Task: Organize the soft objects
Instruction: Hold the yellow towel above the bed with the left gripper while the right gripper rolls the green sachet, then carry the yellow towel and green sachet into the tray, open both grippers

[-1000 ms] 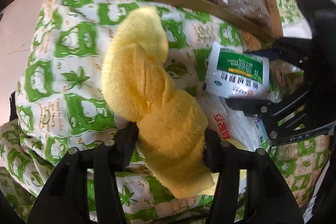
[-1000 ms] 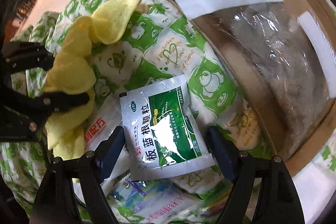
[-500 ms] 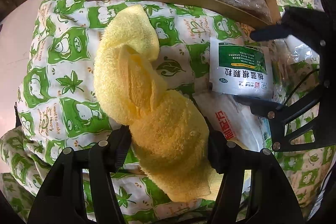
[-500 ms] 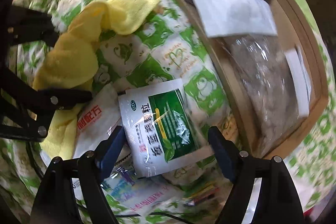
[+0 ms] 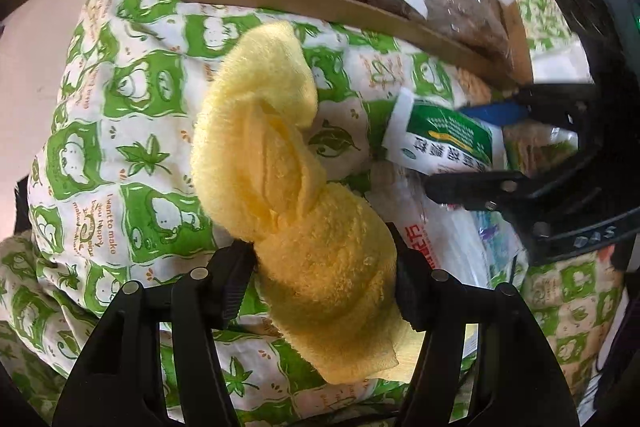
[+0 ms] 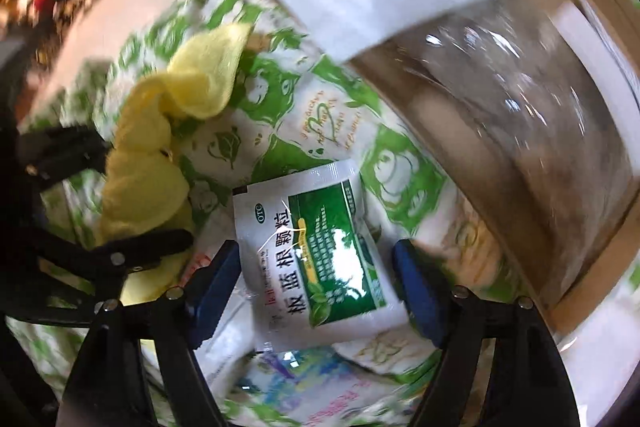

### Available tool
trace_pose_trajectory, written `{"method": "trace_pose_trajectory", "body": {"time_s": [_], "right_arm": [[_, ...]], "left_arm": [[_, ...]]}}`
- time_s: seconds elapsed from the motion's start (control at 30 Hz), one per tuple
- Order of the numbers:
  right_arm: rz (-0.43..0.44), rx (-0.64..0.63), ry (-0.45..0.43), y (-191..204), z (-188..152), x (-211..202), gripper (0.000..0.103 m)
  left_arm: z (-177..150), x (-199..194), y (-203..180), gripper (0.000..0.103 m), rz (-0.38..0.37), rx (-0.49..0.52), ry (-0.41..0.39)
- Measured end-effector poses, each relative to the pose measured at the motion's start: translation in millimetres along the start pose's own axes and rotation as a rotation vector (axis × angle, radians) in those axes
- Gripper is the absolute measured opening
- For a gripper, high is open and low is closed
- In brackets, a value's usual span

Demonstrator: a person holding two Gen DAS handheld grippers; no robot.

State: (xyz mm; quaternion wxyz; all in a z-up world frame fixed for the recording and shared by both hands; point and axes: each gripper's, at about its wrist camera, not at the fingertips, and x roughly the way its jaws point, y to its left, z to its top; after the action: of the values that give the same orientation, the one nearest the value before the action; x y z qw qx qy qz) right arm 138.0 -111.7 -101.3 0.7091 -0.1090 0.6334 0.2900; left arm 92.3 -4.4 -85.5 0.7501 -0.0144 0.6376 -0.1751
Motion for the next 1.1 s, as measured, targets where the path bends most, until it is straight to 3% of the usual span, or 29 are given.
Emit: {"method": "trace_pose_trajectory", "body": {"time_s": [0.3,0.37,0.53,0.63,0.7,0.87,1.1], "right_arm": [[0.003,0.021,-0.024,-2,-13,-6,0.072],[-0.02,0.004,-0.015,-3,-17,-3,0.072],[-0.087,-0.04,-0.014,4,-23,11,0.071],[-0.097,-0.033,-0.049,8,-28,10,0.067],[-0.105,-0.018,-0.084,9,-35,5,0.063],[-0.031,0.047,-0.156,6,-51,-24,0.055],[0.013,0.087,-0.251,9,-70,-53,0.054]], "left_arm": [[1,-1,0,0.055,0.01,0.022,0.0],[-1,7,-13,0.055,0.035,0.052,0.038],[0,11,-23,0.058,0.09,0.103,0.037],[0,7,-26,0.047,0.105,0.089,0.017],[-3,0,-27,0.045,0.094,0.091,-0.002],[-6,-25,-35,0.045,0.056,0.109,-0.082],[-8,-44,-14,0.045,-0.013,0.039,-0.132]]}}
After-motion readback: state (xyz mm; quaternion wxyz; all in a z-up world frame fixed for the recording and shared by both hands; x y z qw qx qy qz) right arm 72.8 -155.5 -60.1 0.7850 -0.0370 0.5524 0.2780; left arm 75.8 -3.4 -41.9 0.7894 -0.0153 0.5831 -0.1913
